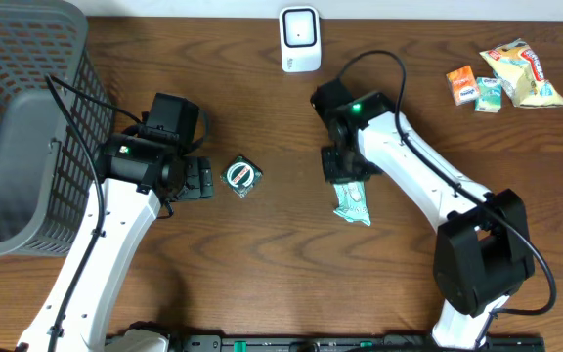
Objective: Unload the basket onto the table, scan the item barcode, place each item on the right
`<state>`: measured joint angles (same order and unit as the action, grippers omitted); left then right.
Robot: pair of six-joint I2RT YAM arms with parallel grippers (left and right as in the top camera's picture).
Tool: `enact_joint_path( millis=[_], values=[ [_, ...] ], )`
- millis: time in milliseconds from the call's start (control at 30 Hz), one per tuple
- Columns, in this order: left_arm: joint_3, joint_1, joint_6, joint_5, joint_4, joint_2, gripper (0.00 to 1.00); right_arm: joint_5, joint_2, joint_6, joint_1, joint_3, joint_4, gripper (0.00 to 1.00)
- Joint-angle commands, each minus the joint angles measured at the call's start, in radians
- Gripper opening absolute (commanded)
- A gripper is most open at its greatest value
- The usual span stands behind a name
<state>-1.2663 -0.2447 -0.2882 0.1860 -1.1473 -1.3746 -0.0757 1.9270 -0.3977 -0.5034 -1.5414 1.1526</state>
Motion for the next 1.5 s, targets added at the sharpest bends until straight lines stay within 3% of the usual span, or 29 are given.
enact_joint_path(
  millis=[0, 500, 667, 1067, 1300, 1467],
  values=[
    [0.0, 0.003, -0.002, 0.01, -0.003, -0.004, 0.98, -0.054, -0.004, 0.021, 0.001, -0.005, -0.027, 0.15],
    [0.0, 0.003, -0.002, 0.009, -0.003, -0.004, 0.98, -0.035, -0.002, -0.017, 0.001, 0.281, -0.323, 0.19],
    [0.0, 0.003, -0.002, 0.01, -0.003, -0.004, 0.98, -0.035, -0.004, -0.012, 0.005, 0.269, -0.375, 0.24],
    [0.0, 0.003, -0.002, 0.01, -0.003, -0.004, 0.98, -0.034, -0.004, 0.081, 0.101, -0.224, -0.057, 0.33],
    [0.0, 0.003, -0.002, 0.01, -0.003, -0.004, 0.98, 0.082, -0.002, 0.116, 0.085, -0.215, 0.137, 0.48],
    [0.0, 0.003, -0.002, 0.01, -0.003, -0.004, 0.98, 0.114, -0.002, 0.115, 0.002, -0.113, 0.171, 0.66]
  ],
)
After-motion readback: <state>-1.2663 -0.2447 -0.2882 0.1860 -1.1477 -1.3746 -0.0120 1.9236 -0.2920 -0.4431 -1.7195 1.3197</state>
